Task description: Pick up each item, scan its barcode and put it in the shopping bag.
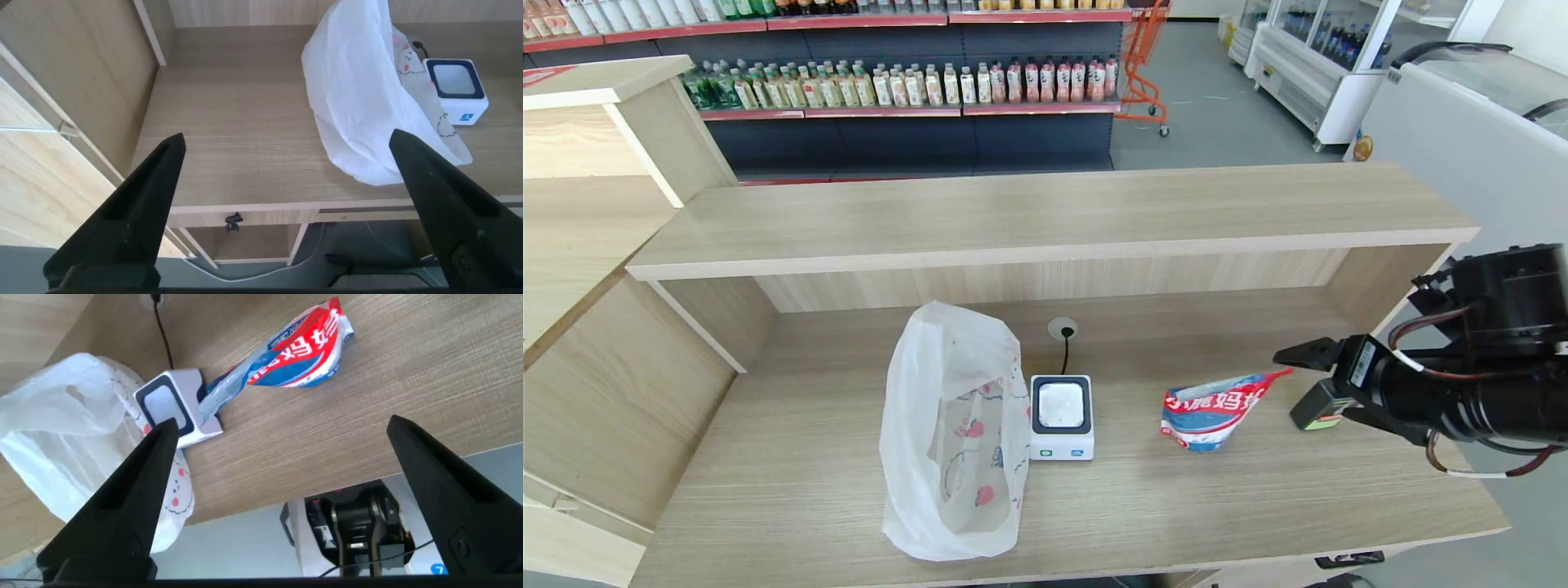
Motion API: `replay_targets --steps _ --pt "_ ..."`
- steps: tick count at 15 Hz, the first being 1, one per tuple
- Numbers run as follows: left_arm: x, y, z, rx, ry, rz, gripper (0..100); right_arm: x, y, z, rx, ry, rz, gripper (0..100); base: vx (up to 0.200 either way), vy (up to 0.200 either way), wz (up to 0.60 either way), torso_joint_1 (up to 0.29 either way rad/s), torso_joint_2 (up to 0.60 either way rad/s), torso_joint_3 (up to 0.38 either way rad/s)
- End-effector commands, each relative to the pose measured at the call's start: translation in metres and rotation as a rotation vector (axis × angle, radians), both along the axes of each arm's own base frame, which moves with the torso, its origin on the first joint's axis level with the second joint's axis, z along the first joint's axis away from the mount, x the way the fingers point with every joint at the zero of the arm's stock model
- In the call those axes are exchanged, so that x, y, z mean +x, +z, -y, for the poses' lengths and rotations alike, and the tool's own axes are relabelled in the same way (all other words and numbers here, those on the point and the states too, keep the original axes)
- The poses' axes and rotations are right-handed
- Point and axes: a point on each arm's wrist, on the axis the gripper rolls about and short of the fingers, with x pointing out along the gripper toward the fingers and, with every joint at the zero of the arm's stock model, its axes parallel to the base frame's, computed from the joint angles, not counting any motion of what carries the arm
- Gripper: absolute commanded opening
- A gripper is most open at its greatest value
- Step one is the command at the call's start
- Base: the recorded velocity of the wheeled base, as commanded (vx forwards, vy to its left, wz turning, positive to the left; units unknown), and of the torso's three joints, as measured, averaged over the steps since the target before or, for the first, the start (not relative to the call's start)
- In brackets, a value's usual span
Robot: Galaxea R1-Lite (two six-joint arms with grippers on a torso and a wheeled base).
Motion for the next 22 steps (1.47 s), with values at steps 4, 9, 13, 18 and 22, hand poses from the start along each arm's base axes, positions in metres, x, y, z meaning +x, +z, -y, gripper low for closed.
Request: replay_targets --steps 4,9,13,18,22 --pt "0.000 0.000 0.000 0.000 0.000 0.000 100 0.044 -0.038 -0.012 -0.017 -0.032 -0.115 100 0.000 0.000 0.00 0.000 0.00 0.000" --pt "0.000 0.000 0.000 0.000 0.000 0.000 100 0.069 -0.062 -0.023 -0.034 -0.001 -0.090 100 0.000 0.000 0.00 0.000 0.00 0.000" --pt "0.000 0.000 0.000 0.000 0.000 0.000 100 0.087 -0.086 -0.028 -0.056 0.003 -0.103 100 0.000 0.000 0.00 0.000 0.00 0.000" --pt "0.000 0.000 0.000 0.000 0.000 -0.001 100 0.103 -0.102 -0.032 -0.052 0.006 -0.087 100 0.000 0.000 0.00 0.000 0.00 0.000" --pt "0.000 0.000 0.000 0.000 0.000 0.000 100 0.105 -0.113 -0.038 -0.069 0.031 -0.072 0 0.000 0.000 0.00 0.000 0.00 0.000"
